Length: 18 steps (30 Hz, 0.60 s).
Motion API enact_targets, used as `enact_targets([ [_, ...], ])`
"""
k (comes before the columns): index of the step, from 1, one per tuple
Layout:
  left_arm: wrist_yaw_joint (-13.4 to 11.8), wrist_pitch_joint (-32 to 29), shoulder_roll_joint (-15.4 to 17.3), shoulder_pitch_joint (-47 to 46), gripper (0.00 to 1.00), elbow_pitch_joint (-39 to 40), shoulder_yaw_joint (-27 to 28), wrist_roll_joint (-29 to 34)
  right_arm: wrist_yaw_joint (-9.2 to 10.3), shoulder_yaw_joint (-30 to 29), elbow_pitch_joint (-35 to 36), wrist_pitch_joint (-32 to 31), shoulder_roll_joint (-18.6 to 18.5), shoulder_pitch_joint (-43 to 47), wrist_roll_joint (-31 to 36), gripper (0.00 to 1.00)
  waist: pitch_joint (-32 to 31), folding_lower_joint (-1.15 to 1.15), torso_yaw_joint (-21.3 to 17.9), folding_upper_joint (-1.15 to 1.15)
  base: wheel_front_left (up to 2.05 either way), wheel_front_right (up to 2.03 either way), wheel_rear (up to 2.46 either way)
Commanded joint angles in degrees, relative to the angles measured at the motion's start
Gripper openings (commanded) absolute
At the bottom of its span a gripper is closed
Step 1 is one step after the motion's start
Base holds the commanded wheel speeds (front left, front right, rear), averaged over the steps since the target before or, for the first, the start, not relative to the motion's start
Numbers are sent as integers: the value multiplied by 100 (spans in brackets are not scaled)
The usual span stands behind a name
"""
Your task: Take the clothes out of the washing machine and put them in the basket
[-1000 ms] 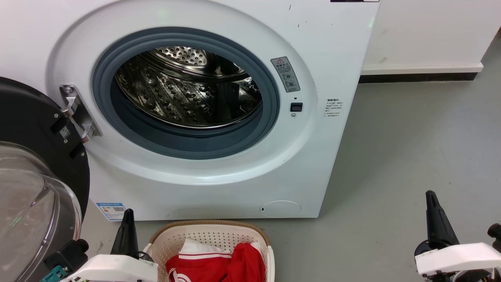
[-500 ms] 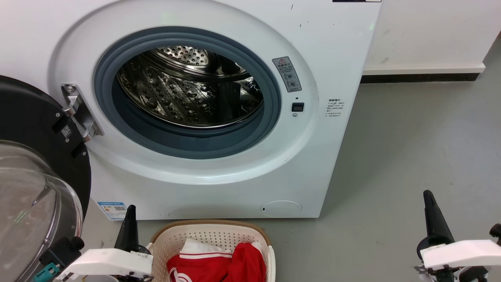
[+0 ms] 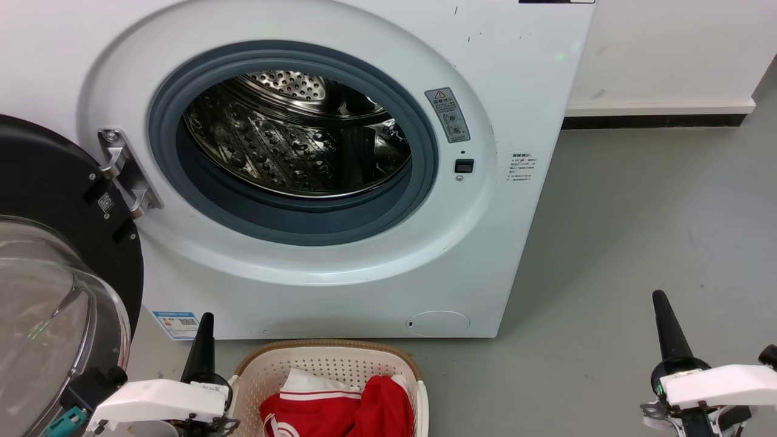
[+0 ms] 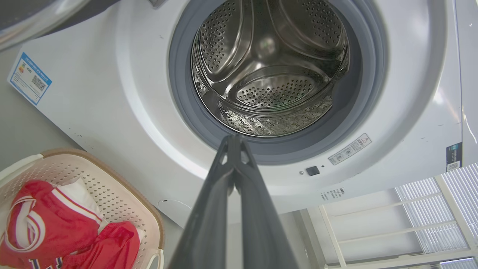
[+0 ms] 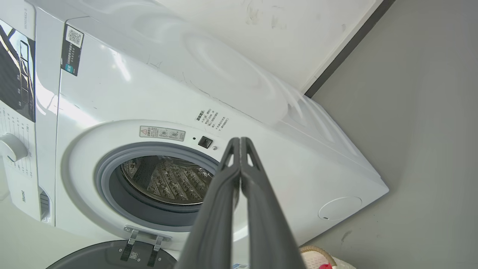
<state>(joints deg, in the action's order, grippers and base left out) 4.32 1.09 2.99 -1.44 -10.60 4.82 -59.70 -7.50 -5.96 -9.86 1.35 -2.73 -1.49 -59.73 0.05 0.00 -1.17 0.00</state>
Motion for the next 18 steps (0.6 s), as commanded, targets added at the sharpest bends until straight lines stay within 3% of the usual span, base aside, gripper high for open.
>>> enact_targets([
  [1, 36, -49, 0, -126, 0, 26, 32, -147, 0, -7, 13, -44, -39, -161, -162, 0, 0, 0, 2, 0, 0, 0, 0],
  [18, 133, -296, -4, -263, 0, -101, 78, -1195, 0, -21, -132, -295, -40, -272, -1209, 0, 4, 0, 34, 0, 0, 0, 0],
])
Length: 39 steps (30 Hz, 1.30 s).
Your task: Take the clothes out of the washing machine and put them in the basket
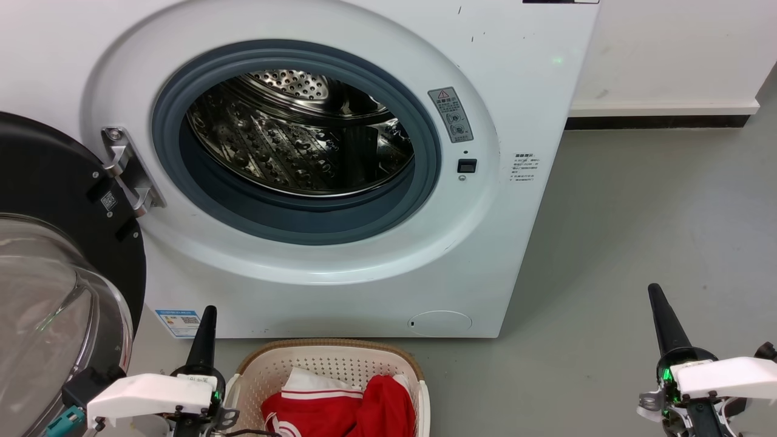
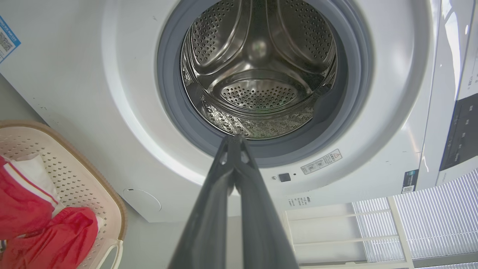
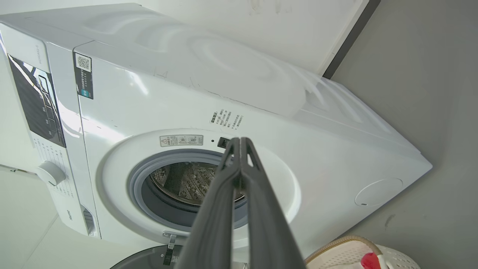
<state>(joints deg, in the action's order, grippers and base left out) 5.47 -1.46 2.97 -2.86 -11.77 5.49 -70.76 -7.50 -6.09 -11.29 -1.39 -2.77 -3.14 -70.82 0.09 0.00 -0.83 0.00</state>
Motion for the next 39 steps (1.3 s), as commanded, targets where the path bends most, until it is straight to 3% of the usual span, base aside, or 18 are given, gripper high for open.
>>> enact_targets([
  [1, 23, -49, -3, -130, 0, 8, 14, -148, 0, -9, 2, -32, -36, -112, -155, 0, 0, 0, 3, 0, 0, 0, 0],
  [39, 211, -507, -14, -349, 0, -226, 115, -2039, 2, -34, -272, -487, -34, -319, -2047, 0, 8, 0, 76, 0, 0, 0, 0],
])
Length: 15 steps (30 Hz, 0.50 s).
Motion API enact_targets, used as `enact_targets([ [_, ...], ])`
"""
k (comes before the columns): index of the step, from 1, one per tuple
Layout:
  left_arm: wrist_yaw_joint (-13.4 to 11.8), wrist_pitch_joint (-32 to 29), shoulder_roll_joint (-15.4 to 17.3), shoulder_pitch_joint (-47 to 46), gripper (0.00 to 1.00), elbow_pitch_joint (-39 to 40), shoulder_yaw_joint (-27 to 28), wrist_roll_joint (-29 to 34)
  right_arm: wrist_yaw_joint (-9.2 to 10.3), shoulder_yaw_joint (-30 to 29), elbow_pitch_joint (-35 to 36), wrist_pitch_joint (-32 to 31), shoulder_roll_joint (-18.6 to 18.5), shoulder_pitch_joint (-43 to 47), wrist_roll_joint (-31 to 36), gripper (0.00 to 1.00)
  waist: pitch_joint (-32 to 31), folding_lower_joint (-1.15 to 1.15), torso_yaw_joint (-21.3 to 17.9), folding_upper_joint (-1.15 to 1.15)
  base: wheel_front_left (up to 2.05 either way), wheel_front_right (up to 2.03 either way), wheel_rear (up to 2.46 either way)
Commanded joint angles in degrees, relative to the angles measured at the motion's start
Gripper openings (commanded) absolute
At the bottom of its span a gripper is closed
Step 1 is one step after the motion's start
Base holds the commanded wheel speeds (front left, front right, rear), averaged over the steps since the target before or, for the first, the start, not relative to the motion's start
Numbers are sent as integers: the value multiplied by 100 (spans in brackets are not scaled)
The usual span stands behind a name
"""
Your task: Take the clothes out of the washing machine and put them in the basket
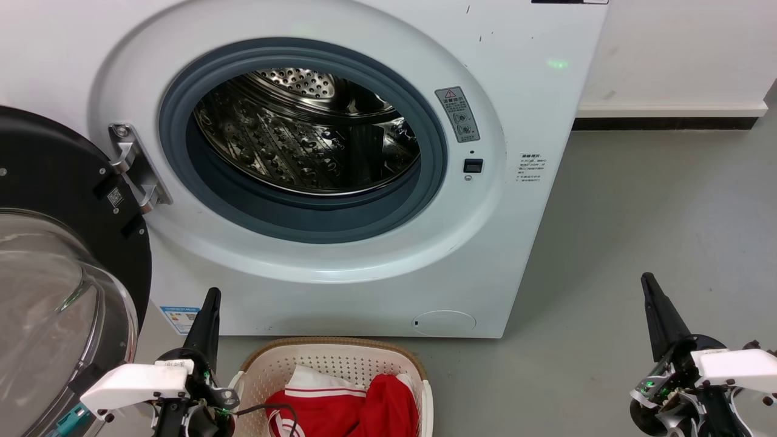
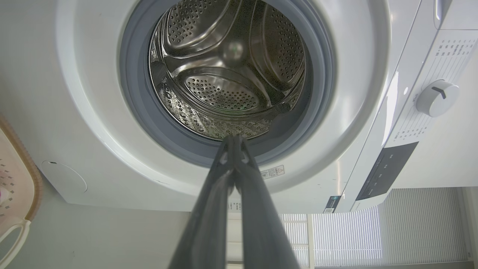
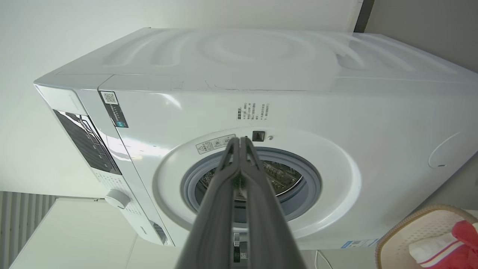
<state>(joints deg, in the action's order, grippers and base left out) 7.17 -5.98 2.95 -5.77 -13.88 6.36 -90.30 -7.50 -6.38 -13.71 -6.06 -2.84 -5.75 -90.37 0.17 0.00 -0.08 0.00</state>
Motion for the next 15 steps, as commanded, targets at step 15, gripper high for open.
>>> enact_targets([
  [15, 43, -77, -13, -70, 0, -29, 32, -215, 2, -9, -44, -56, -25, -80, -219, 0, 1, 0, 8, 0, 0, 0, 0],
])
